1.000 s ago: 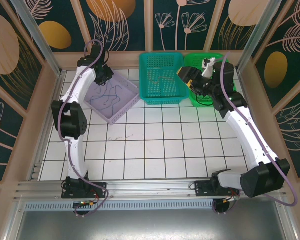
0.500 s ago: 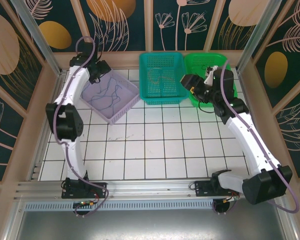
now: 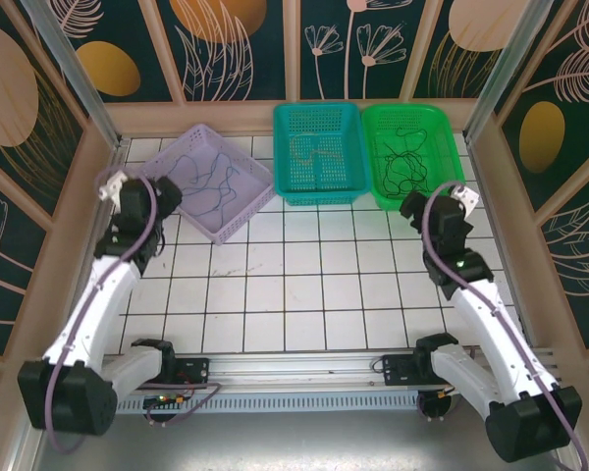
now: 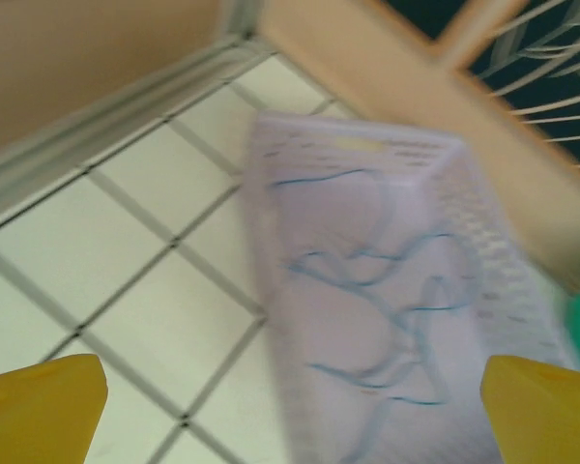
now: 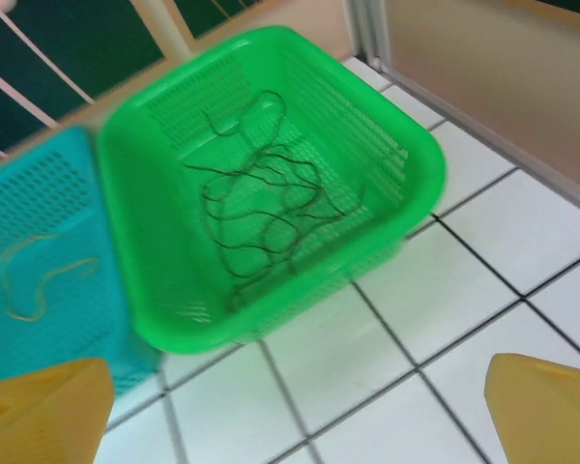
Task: Untangle the cables
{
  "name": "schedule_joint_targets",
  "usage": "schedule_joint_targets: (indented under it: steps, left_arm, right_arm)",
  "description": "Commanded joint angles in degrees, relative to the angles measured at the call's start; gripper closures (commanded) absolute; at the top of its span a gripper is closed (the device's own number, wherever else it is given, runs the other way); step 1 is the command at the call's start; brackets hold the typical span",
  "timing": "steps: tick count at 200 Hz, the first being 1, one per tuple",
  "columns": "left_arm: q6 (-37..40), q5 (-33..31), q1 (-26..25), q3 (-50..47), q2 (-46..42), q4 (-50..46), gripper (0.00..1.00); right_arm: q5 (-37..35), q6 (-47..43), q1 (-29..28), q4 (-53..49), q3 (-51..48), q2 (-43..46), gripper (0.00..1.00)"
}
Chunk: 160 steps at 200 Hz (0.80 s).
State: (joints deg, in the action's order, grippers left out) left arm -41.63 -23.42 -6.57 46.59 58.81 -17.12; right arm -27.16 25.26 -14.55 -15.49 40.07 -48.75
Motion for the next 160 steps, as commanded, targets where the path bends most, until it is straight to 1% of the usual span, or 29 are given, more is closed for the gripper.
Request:
schedule_joint_targets:
  steps: [1,12,19,28,41,50,62,74,108,124,132,142,151,160]
  left_arm:
    - [14.6,-14.9,-0.2,-15.1,-6.4,18.6,0.01]
    - [19.2,-16.6,-0.2,-21.2,-7.7,24.0,0.01]
    - [23.1,-14.7,-0.2,-24.7,-8.2,29.0,0.01]
    - [27.5,-11.2,-0.2,-28.8,-8.1,36.0,0.01]
    - [29.6,-9.6,-0.1,-32.1,-5.8,42.9,0.01]
    - [30.5,-9.2,0.0,-32.2,-2.7,44.9,0.01]
    - [31.4,-6.9,0.2,-32.6,2.2,49.1,0.01]
    - [31.7,-4.9,0.5,-33.7,6.7,57.0,0.01]
    - [34.2,-0.1,1.1,-29.3,17.8,68.6,0.01]
    - [34.6,1.7,1.4,-27.6,21.6,72.5,0.01]
    - [35.1,1.8,1.5,-25.9,22.9,70.9,0.01]
    - [36.2,3.1,2.0,-25.0,24.1,71.2,0.01]
    - [37.3,3.3,2.2,-26.4,25.3,76.3,0.01]
    - [36.1,2.1,2.9,-28.4,27.1,81.5,0.01]
  right_arm:
    - [-0.8,-22.9,0.9,27.6,-13.0,1.2,0.01]
    - [-0.6,-25.5,1.9,35.6,-17.8,-0.3,0.01]
    - [0.2,-25.5,3.0,38.7,-19.6,-1.6,0.01]
    - [3.2,-24.4,5.4,41.7,-21.8,-4.0,0.01]
    - [5.6,-22.4,7.9,44.8,-23.7,-7.6,0.01]
    - [8.7,-21.9,9.7,47.8,-25.0,-9.9,0.01]
    - [11.3,-22.2,11.5,53.1,-27.2,-12.6,0.01]
    - [14.4,-22.7,13.2,59.5,-28.9,-15.3,0.01]
    - [20.2,-24.1,15.5,70.1,-28.3,-23.6,0.01]
    - [22.4,-23.4,16.4,74.7,-27.2,-27.3,0.01]
    - [23.3,-23.2,16.8,76.7,-26.6,-29.3,0.01]
    - [24.3,-22.0,17.3,79.2,-25.9,-32.0,0.01]
    - [25.0,-22.2,17.1,80.0,-25.3,-34.2,0.01]
    - [25.4,-22.4,17.1,83.5,-26.3,-36.4,0.01]
